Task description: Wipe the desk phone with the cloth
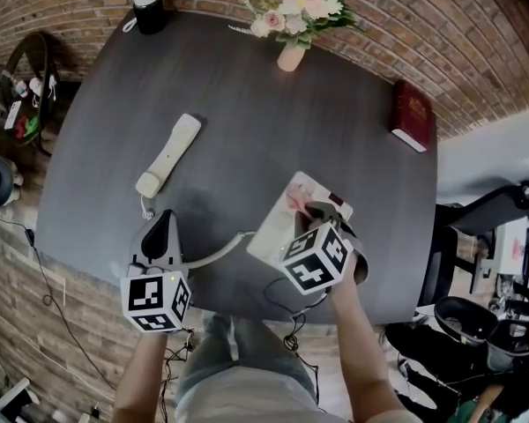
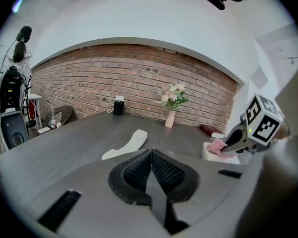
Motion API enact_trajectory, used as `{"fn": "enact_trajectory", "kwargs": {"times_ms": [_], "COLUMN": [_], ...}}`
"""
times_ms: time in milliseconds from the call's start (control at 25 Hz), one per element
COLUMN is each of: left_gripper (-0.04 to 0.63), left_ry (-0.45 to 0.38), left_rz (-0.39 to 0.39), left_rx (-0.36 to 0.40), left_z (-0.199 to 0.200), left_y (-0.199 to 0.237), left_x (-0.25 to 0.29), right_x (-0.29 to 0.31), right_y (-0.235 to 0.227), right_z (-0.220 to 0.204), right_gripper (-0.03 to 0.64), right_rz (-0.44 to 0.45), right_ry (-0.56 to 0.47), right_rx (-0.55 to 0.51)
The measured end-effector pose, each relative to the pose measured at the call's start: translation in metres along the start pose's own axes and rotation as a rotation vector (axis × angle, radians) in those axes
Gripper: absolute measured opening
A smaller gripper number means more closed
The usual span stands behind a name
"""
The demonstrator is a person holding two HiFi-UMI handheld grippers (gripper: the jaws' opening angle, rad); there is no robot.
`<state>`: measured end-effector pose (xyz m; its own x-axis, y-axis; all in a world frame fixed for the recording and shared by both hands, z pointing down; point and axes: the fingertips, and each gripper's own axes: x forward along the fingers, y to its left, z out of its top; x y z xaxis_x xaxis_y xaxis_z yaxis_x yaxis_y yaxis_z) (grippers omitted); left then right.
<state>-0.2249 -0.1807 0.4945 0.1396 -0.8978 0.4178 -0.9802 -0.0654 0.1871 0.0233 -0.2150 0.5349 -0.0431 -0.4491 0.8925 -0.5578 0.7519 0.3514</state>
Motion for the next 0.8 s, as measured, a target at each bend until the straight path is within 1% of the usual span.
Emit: {"fn": "enact_trajectory", "kwargs": {"times_ms": [520, 800], "left_gripper": [0.005, 0.005], "left_ry": [0.012, 0.012], "left_rz": [-0.013, -0.017], "left_rx": [0.017, 0.025], "left_z": [-0.007, -0.009], "left_y": [0.002, 0.001], "left_x": [-0.011, -0.018], "right_x": [-0.003, -0.006], "right_y": [0.018, 0.030], "right_z": [-0.008, -0.010], "right_gripper": [0.018, 0.018], "right_rz": [0.011, 0.016], "right_ry": [0.009, 0.004], "right_rx": [0.008, -0.009]}}
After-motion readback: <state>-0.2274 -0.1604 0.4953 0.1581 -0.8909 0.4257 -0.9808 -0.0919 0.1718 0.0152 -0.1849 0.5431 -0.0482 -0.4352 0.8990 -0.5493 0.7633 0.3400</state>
